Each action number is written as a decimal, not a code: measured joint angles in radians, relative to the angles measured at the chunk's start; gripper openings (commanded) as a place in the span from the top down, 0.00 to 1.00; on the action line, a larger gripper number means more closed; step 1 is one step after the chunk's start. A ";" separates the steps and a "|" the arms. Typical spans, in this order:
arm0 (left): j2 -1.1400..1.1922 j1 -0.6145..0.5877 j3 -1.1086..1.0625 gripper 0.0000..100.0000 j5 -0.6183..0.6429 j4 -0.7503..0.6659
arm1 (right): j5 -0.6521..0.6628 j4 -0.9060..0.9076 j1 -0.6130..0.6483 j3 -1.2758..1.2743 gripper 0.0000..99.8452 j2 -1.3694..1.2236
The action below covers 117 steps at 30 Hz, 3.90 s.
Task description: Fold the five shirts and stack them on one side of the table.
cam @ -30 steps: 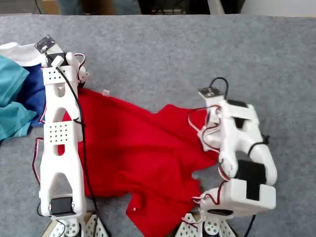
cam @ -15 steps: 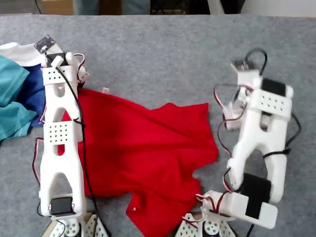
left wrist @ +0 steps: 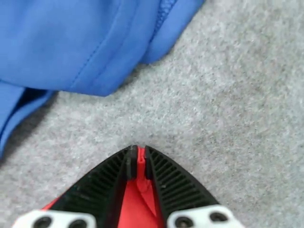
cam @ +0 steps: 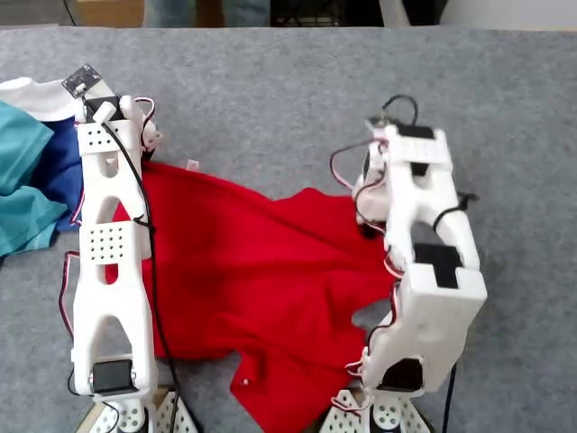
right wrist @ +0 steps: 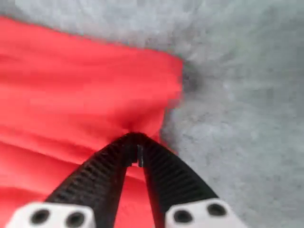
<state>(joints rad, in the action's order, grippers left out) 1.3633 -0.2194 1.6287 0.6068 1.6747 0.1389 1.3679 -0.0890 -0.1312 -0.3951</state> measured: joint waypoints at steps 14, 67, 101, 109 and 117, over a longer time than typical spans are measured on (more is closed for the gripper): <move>0.000 0.000 0.000 0.97 0.000 0.000 | 0.258 -0.126 0.008 -0.652 0.99 0.414; 0.000 0.000 0.000 0.97 0.000 0.000 | -0.381 0.322 0.028 0.299 0.79 -0.078; 0.000 -0.002 0.000 0.97 0.000 0.000 | 0.078 -0.328 0.075 0.295 0.91 -0.044; 0.000 -0.002 0.000 0.97 0.000 0.000 | 0.094 -0.275 -0.044 0.275 0.74 -0.002; 0.000 -0.002 0.000 0.97 0.000 0.000 | 0.103 -0.115 0.014 0.135 0.97 0.163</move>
<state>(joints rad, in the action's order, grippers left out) 1.3633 -0.2209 1.6287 0.6068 1.6747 0.2417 1.2528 -0.0752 0.0038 -0.2325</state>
